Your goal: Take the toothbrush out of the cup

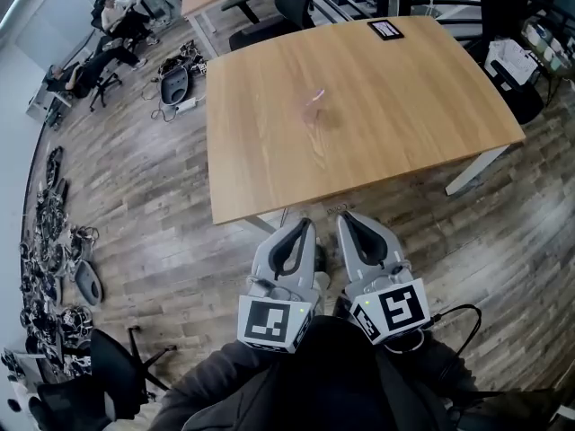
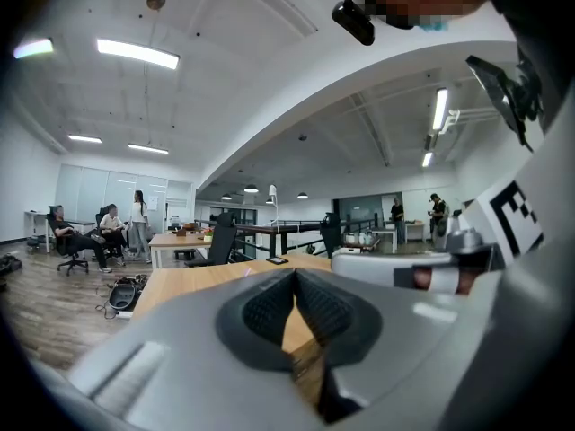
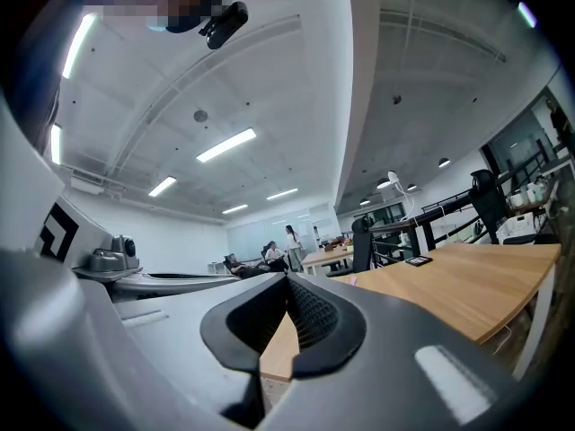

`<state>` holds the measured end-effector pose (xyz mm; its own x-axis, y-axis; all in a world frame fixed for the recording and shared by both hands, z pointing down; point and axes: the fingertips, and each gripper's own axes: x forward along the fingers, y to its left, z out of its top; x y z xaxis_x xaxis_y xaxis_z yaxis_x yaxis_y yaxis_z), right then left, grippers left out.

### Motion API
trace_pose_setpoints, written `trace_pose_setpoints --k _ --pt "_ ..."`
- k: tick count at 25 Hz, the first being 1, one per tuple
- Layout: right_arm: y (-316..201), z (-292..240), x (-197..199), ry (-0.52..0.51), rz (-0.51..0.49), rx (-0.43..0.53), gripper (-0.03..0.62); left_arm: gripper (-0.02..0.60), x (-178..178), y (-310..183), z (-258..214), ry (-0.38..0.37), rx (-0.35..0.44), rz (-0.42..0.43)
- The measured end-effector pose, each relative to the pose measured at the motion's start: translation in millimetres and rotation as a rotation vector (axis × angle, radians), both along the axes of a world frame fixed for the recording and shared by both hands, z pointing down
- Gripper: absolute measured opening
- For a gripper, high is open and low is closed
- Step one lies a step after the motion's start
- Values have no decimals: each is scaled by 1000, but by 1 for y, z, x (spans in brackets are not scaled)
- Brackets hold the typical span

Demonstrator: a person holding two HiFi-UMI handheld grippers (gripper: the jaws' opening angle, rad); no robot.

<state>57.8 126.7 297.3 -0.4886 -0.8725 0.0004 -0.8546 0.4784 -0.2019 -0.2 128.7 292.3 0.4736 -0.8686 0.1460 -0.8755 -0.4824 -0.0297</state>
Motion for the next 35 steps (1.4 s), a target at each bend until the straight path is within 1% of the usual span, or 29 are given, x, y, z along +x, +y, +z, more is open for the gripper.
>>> trace_pose_setpoints --k 3,9,14,18,26,31,35 --pt "-18 4 -2 5 -2 -16 2 8 -1 -17 4 6 -10 5" --pt "-59 16 -10 11 -4 -53 2 8 -8 -60 13 11 -54 -8" --pt "-101 23 -19 28 5 -73 2 8 -12 -99 23 37 -76 26" --pt "-135 23 -29 51 10 -68 2 8 -20 -135 22 63 -64 38" --pt "-194 7 -56 83 17 -41 2 8 -43 -195 2 113 -20 62" --pt "-216 0 -69 104 20 -26 2 7 -54 -222 -7 135 1 76" --pt "-228 -7 -62 124 45 -8 2 8 -50 -235 -11 146 32 95"
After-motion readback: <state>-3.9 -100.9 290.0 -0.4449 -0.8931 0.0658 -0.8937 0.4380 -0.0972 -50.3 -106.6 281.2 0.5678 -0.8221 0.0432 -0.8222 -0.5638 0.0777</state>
